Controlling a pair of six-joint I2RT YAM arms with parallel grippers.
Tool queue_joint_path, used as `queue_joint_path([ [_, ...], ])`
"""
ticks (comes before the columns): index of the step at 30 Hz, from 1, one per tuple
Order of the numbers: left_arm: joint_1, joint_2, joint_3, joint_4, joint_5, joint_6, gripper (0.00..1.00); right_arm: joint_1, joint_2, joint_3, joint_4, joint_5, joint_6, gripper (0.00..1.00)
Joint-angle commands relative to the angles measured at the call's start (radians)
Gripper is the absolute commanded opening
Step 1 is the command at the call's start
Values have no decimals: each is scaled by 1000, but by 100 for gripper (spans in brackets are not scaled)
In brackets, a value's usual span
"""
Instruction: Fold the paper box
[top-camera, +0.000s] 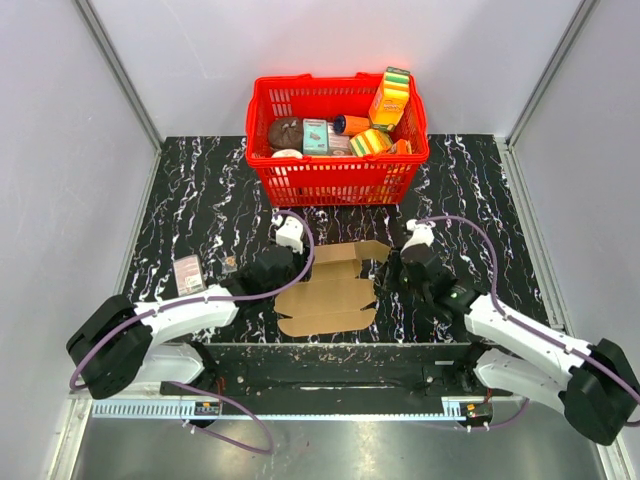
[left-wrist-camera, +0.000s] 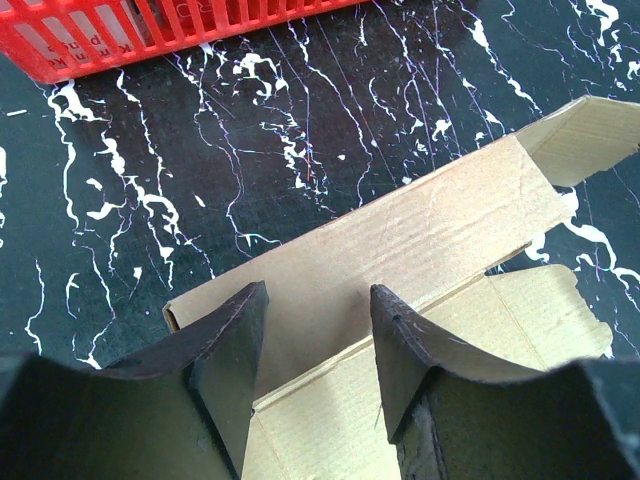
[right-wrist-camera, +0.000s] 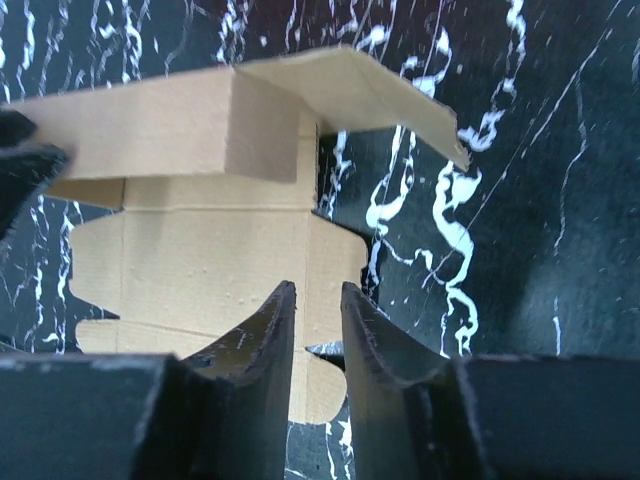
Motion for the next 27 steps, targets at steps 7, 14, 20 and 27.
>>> queue_joint_path([
  [7, 5, -22, -14, 8, 12, 4, 50, 3, 58, 204, -207, 145, -255, 67],
  [14, 5, -25, -21, 16, 11, -1, 50, -11, 159, 320, -240, 189, -415, 80],
  [20, 5, -28, -23, 14, 15, -1, 50, -88, 280, 366, -228, 104, -507, 73],
  [27, 5, -34, -21, 10, 29, -7, 50, -183, 321, 373, -188, -60, -587, 68],
])
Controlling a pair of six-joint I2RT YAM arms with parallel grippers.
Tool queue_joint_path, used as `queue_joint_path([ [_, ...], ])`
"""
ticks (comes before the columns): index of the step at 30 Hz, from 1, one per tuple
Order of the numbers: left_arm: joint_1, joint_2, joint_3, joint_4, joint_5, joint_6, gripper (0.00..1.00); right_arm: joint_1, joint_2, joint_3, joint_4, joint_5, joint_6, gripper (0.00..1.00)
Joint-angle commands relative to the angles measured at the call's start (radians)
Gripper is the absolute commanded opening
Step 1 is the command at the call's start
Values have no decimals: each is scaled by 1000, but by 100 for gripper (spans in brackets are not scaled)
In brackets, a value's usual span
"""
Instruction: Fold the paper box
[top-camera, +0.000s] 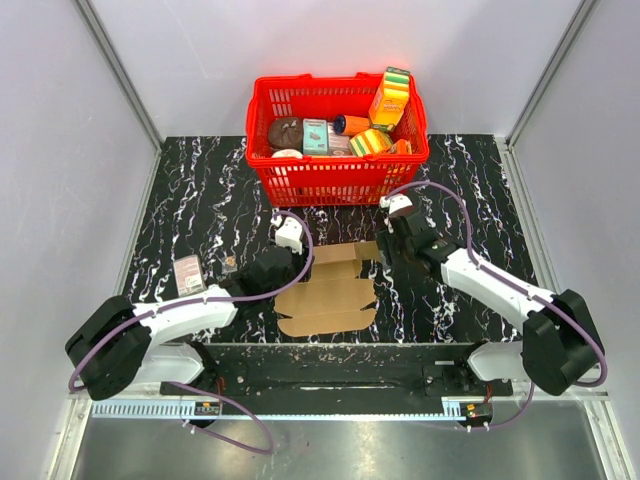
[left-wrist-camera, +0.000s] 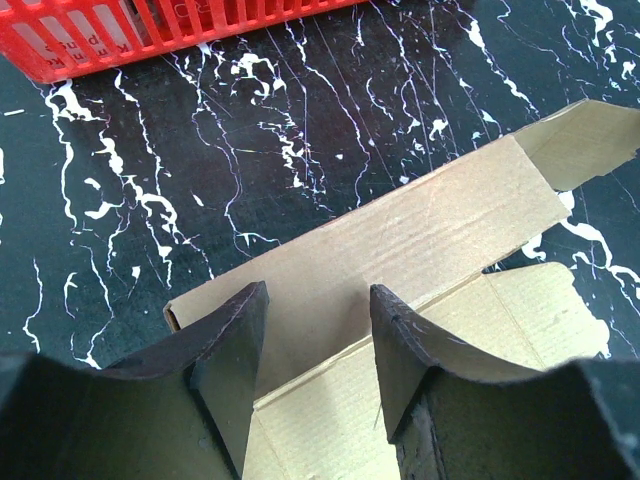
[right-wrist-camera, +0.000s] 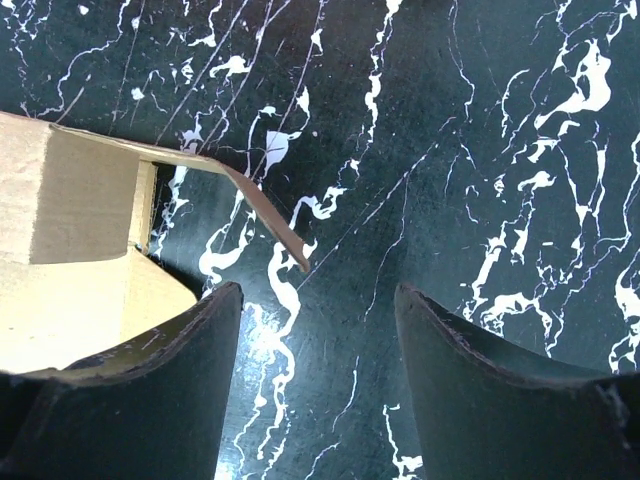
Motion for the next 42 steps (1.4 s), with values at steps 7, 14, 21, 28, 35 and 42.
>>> queue_joint_path([
  [7, 5, -20, -12, 5, 34, -10, 50, -60, 35, 42, 96, -196, -135, 60],
  [14, 5, -14, -15, 7, 40, -11, 49, -68, 81, 39, 131, -262, -136, 48],
  [21, 5, -14, -16, 10, 42, -11, 48, -74, 98, 31, 145, -271, -124, 33],
  [28, 5, -11, -16, 13, 42, -11, 47, -74, 69, 23, 144, -294, -78, 17],
  [35, 5, -7, -16, 11, 40, -13, 47, -74, 48, 26, 145, -333, -17, 11],
  [42, 5, -7, -18, 7, 40, -14, 47, -74, 78, 56, 141, -340, 60, 5],
])
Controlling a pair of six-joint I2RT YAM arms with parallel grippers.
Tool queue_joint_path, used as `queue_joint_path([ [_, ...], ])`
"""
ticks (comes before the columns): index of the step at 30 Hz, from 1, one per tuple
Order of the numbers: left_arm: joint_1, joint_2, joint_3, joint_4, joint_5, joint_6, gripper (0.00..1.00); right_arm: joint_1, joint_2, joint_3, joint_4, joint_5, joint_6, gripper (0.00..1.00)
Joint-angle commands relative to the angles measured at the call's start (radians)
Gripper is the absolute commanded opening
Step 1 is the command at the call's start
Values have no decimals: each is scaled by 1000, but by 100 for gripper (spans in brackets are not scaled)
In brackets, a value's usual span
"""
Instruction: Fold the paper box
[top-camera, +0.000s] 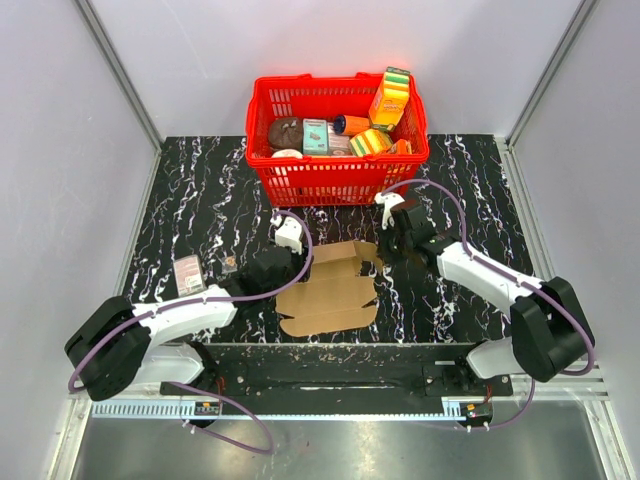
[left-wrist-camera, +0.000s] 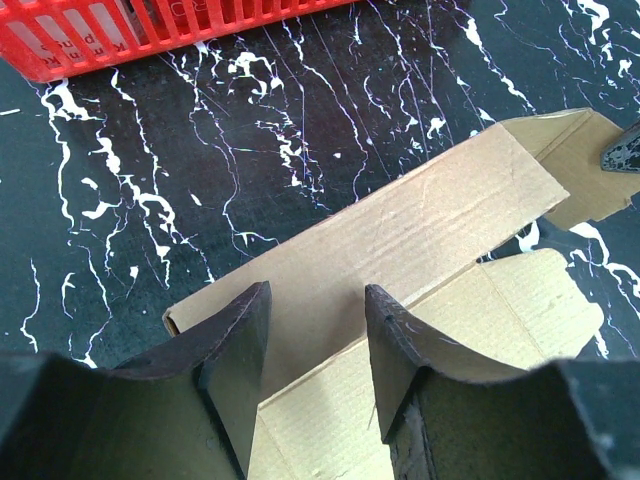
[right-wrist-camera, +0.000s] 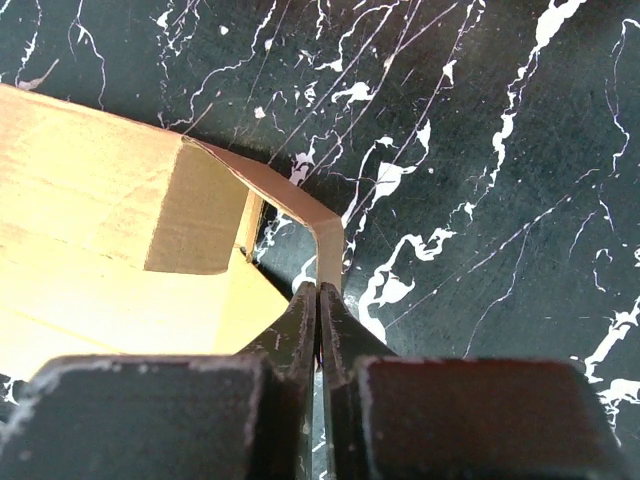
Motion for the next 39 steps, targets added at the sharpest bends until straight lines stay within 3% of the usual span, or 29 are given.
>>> queue_joint_path([
  [1, 3, -4, -19, 10, 23, -13, 47, -4, 7, 62, 29, -33, 74, 3],
  [16, 3, 2, -19, 15, 27, -12, 46, -4, 44, 81, 13, -38, 145, 1],
  [24, 3, 7, -17, 15, 29, -14, 46, -4, 16, 70, 9, -9, 146, 15],
  [28, 3, 9, -17, 15, 32, -14, 46, -4, -8, 63, 9, -9, 146, 30],
  [34, 3, 9, -14, 15, 36, -16, 46, -4, -36, 29, -10, -1, 156, 36],
  [39, 3, 4, -16, 13, 35, -14, 45, -4, -90, -66, 32, 4, 209, 48],
])
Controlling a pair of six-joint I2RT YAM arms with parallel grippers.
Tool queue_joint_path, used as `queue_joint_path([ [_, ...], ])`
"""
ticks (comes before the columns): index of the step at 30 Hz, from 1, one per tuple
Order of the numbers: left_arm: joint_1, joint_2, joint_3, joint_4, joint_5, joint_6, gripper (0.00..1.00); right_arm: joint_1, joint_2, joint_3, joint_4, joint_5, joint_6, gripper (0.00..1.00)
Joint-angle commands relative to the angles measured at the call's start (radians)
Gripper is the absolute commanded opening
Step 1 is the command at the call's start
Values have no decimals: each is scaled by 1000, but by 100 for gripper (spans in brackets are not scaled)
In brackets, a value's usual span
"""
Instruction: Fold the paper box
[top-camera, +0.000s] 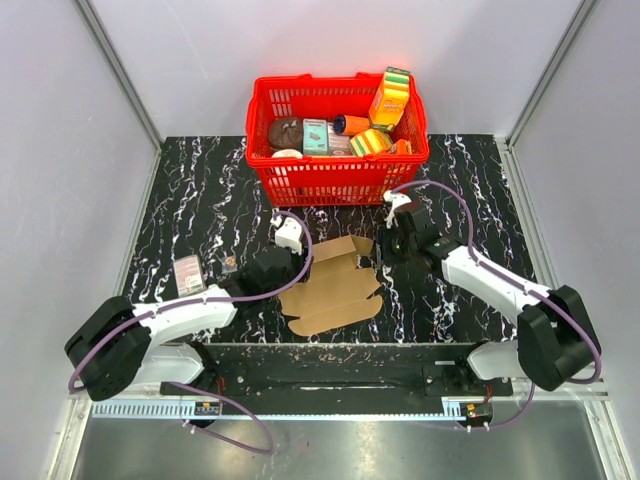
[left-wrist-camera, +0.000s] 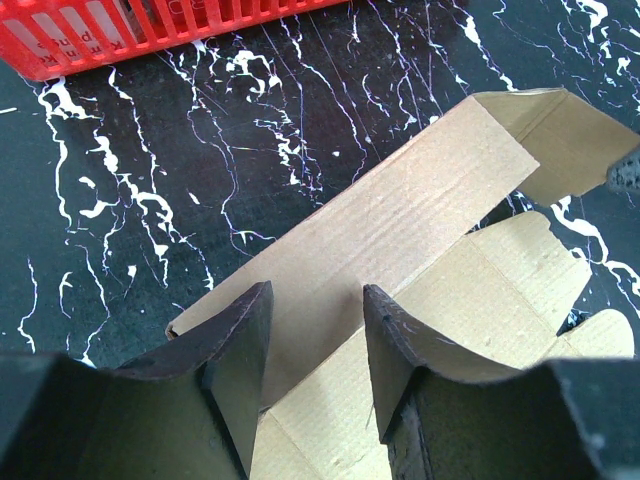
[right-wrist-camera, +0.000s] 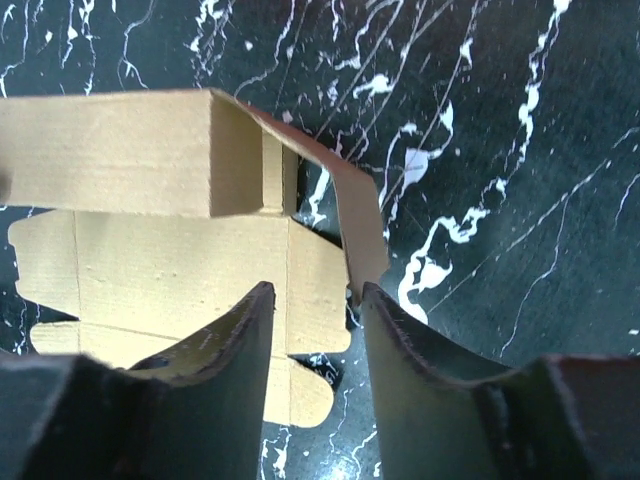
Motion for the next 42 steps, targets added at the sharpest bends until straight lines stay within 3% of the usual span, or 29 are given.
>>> queue_joint_path([
  [1, 3, 4, -11, 9, 31, -14, 46, -3, -60, -78, 52, 22, 60, 49],
  [13, 3, -11, -19, 0, 33, -12, 45, -3, -37, -189, 209, 45, 159, 51],
  [20, 3, -14, -22, -4, 40, -12, 45, -3, -91, -192, 162, 81, 182, 48],
  [24, 3, -16, -22, -10, 39, -11, 45, -3, -170, -186, 105, 130, 160, 52],
  [31, 3, -17, -20, -16, 34, -12, 44, -3, -180, -93, 11, 149, -29, 63],
  [36, 3, -16, -14, -19, 33, -11, 44, -3, -50, 38, -62, 111, -160, 59],
  [42, 3, -16, -14, -22, 31, -11, 44, -2, 18, 86, -33, 121, -238, 51],
])
